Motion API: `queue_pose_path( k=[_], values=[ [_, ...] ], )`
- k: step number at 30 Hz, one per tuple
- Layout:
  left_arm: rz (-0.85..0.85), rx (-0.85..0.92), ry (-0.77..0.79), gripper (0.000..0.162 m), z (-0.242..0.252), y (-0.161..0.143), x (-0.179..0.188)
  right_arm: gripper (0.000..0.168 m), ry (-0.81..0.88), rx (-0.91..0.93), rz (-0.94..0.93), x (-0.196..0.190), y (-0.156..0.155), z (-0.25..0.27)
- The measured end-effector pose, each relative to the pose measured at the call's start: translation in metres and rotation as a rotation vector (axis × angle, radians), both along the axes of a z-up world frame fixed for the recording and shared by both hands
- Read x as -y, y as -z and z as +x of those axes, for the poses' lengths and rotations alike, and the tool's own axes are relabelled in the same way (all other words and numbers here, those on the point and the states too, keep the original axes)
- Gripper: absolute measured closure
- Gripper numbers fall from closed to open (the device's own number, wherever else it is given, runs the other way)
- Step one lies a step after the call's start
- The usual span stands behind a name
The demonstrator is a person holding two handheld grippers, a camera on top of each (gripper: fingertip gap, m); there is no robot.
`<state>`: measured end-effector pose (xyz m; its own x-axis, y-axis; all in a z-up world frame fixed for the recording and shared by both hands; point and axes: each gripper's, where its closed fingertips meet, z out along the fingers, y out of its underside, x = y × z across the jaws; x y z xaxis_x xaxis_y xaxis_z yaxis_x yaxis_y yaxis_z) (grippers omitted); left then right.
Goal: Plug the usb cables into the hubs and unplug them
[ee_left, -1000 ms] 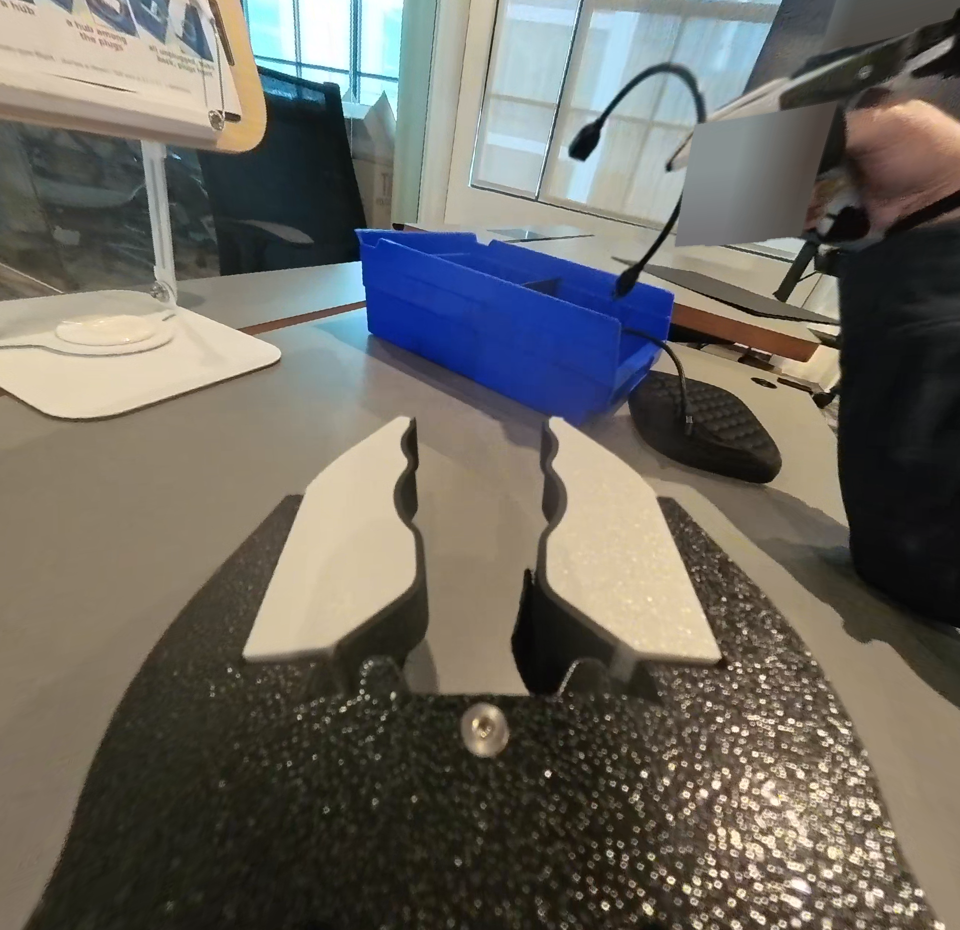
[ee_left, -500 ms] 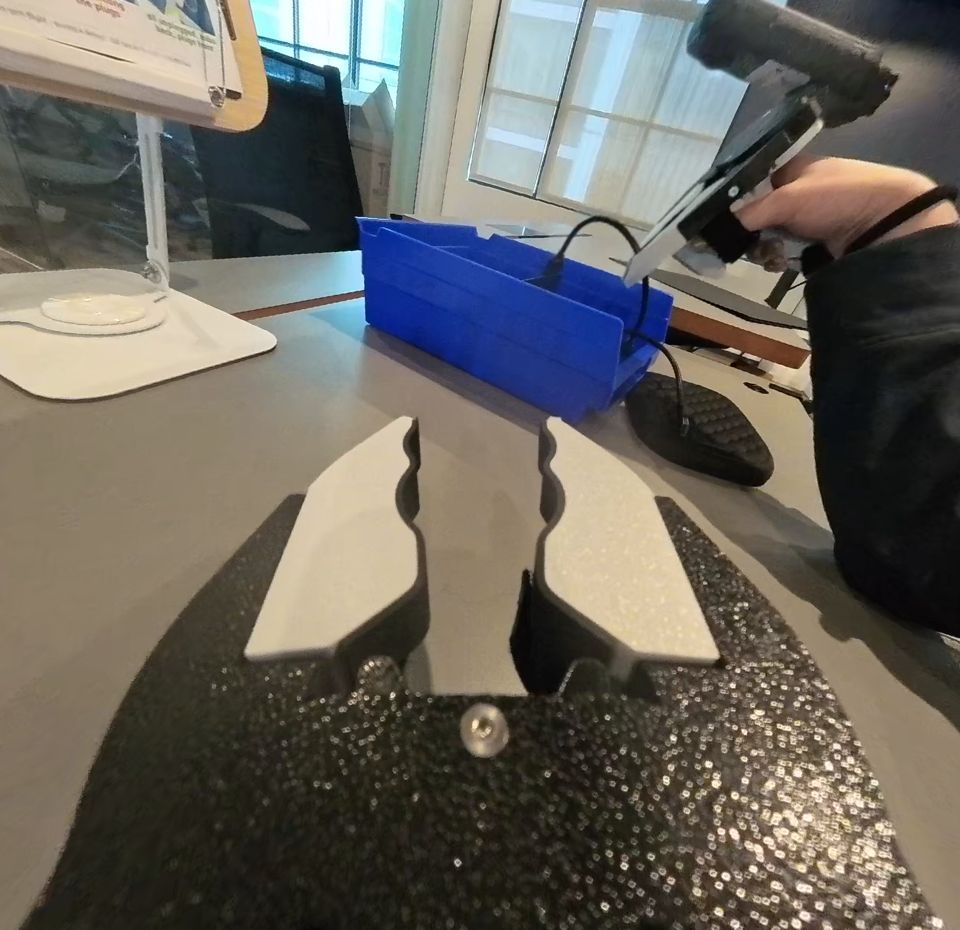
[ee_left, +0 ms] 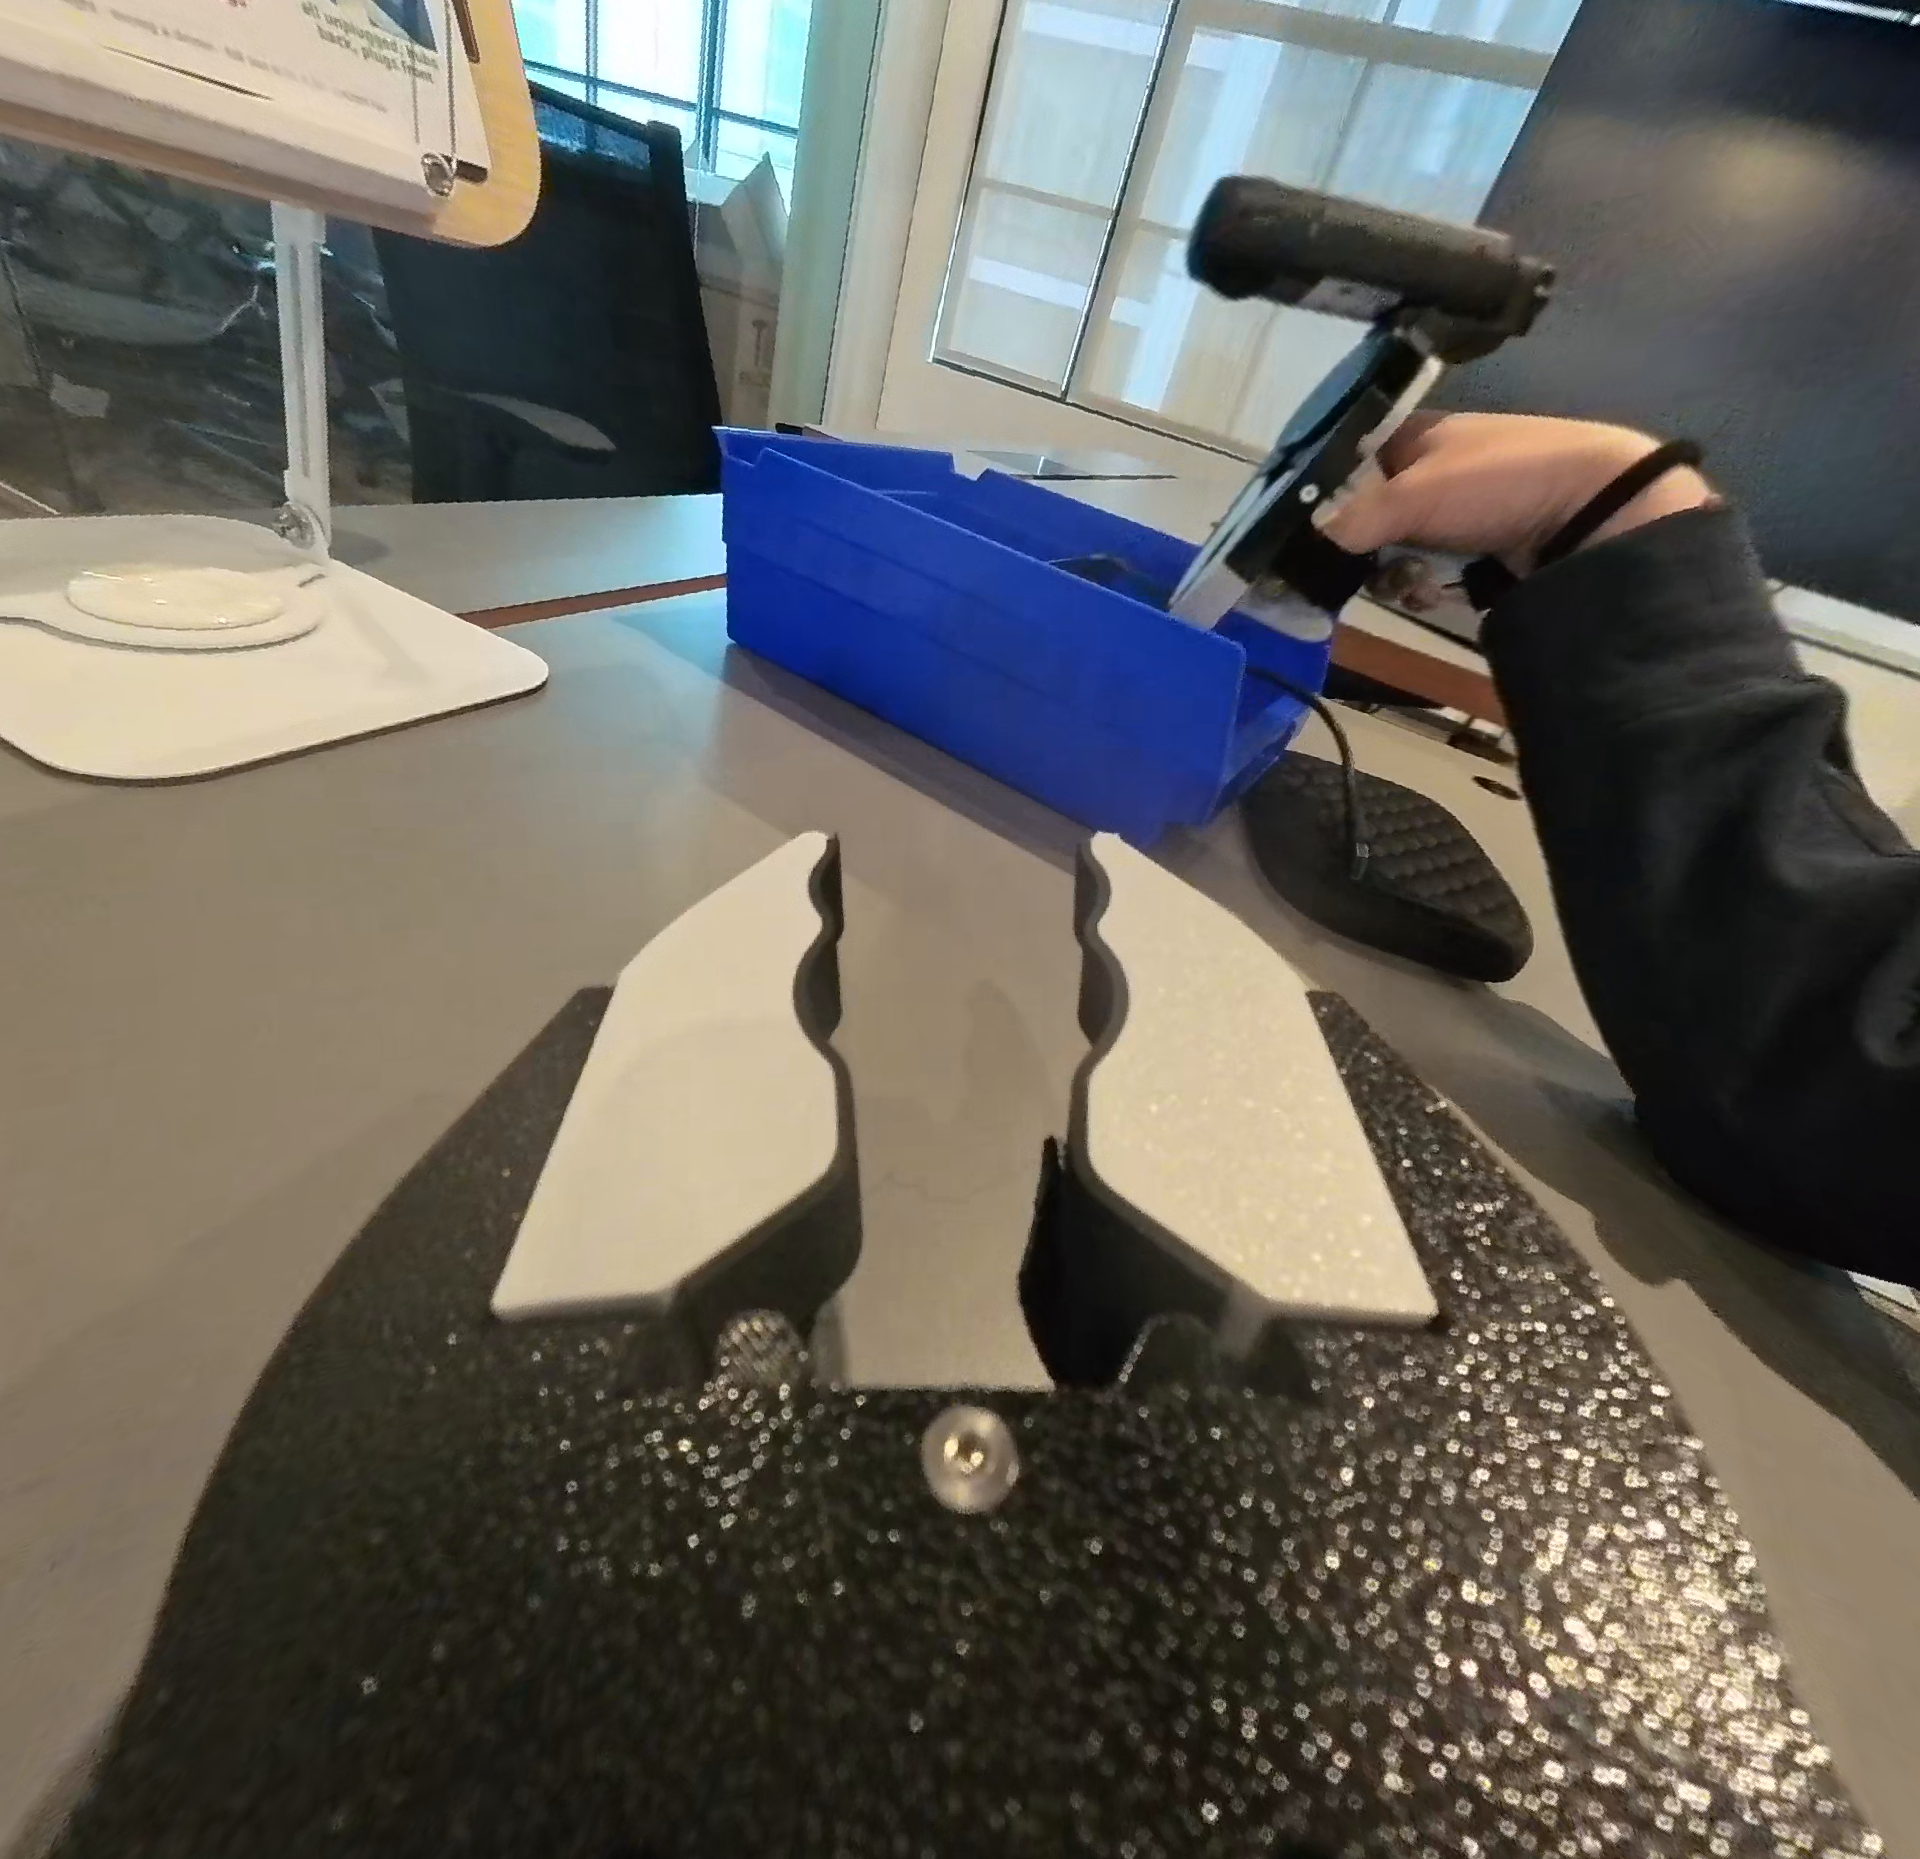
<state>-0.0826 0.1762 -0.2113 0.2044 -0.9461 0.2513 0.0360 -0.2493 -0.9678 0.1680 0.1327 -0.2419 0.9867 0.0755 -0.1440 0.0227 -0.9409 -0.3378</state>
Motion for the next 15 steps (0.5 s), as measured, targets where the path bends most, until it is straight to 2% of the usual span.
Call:
queue_pose_path(
  k=[6, 8, 15],
  values=[
    [-0.004, 0.001, 0.001, 0.119, 0.0, 0.0, 0.0, 0.16, -0.072, -0.119, -0.081, -0.011, 0.018, -0.024],
    [-0.003, 0.001, 0.001, 0.119, 0.0, 0.0, 0.0, 0.152, -0.075, -0.168, -0.059, -0.016, 0.017, -0.029],
    [-0.004, 0.004, -0.002, 0.119, -0.001, 0.0, -0.001, 0.117, 0.04, -0.063, 0.102, -0.02, -0.016, -0.004]
  ],
)
